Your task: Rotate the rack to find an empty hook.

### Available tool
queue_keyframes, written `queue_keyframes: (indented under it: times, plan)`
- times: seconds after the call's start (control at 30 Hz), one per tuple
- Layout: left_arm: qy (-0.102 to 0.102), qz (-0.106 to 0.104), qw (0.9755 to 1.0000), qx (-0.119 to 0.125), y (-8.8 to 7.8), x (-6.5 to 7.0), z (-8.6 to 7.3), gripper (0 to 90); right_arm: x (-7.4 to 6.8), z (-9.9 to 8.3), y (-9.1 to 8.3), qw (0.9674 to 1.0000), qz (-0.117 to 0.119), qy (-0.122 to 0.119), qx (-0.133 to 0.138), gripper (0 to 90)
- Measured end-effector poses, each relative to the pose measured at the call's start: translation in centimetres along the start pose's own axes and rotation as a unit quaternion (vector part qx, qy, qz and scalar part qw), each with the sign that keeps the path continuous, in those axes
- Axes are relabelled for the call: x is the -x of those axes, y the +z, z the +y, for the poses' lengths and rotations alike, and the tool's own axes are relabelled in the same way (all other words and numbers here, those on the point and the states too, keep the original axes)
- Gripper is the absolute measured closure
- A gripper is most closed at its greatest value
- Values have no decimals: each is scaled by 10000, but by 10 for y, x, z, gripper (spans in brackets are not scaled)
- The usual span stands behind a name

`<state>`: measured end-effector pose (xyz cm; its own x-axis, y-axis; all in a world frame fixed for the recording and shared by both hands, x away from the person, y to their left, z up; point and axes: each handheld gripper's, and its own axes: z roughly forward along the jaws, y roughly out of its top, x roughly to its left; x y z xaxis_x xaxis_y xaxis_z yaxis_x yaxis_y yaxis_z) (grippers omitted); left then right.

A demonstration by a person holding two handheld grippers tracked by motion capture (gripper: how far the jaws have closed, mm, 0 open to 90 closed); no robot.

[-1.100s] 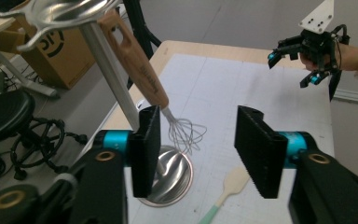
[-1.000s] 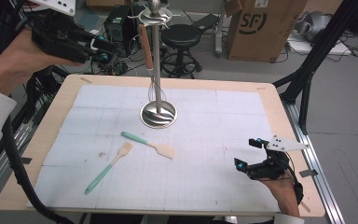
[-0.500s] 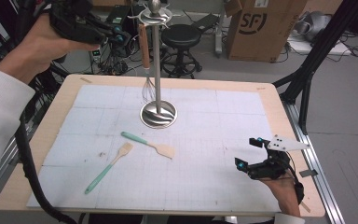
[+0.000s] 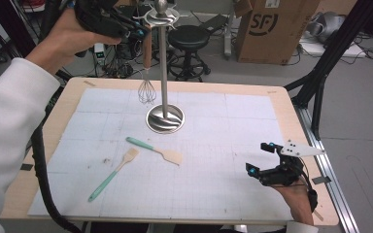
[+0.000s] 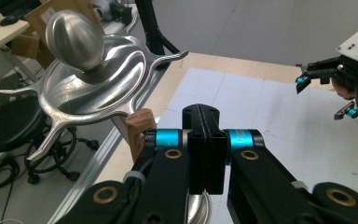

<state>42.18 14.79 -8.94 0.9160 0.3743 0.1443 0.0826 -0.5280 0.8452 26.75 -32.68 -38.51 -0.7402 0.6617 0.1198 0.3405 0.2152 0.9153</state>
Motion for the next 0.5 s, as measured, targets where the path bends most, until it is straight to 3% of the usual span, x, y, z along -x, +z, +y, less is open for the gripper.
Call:
queue_keyframes:
  times: [0.33,0.5]
  plan:
    - [-50,27,9999,-95,10,-15,-4,899,4,-3,-1,10000,-30,42,-12,0]
    - [36,67,9999,-129,8,-17,-5,899,4,-3,0,10000,-39,34,-27,0]
